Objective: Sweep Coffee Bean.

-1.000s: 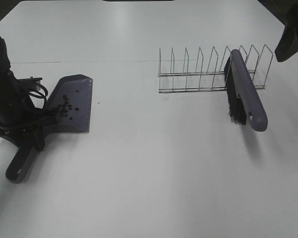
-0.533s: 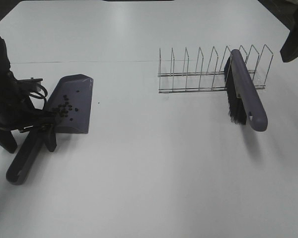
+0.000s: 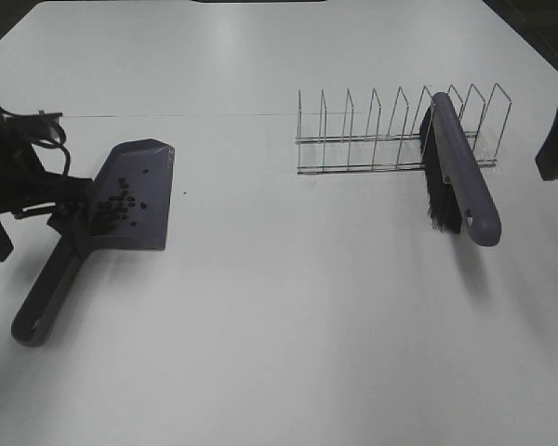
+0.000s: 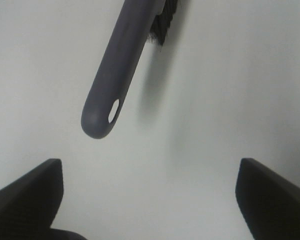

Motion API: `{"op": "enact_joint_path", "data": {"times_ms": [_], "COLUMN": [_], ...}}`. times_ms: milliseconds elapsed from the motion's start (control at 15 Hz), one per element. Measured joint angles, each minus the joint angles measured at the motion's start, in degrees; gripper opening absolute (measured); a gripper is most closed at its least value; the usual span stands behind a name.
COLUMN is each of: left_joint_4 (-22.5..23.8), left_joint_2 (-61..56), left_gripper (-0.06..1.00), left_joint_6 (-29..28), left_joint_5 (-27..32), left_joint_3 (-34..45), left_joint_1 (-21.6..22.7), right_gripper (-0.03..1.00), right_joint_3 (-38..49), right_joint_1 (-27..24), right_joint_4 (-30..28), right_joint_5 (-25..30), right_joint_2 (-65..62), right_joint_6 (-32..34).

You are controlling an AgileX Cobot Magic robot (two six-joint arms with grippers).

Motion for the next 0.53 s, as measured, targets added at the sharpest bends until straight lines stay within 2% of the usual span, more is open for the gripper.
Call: {"op": "enact_joint_path", "data": {"times_ms": [533], "left_joint_4": [0.1], "left_joint_2": [-16.7], "left_gripper": [0.82], "left_joint_6": [-0.7], "left_joint_5": [4.4], "left_joint_3": [0.0], "left_joint_1": [0.0], "right_gripper": [0.85], "right_joint_3": [15.2], "right_joint_1": [0.0], "right_joint_4": [0.0], "right_joint_5": [-1.4], "right_joint_2": [-20.4], "right_joint_6": [-1.8]}}
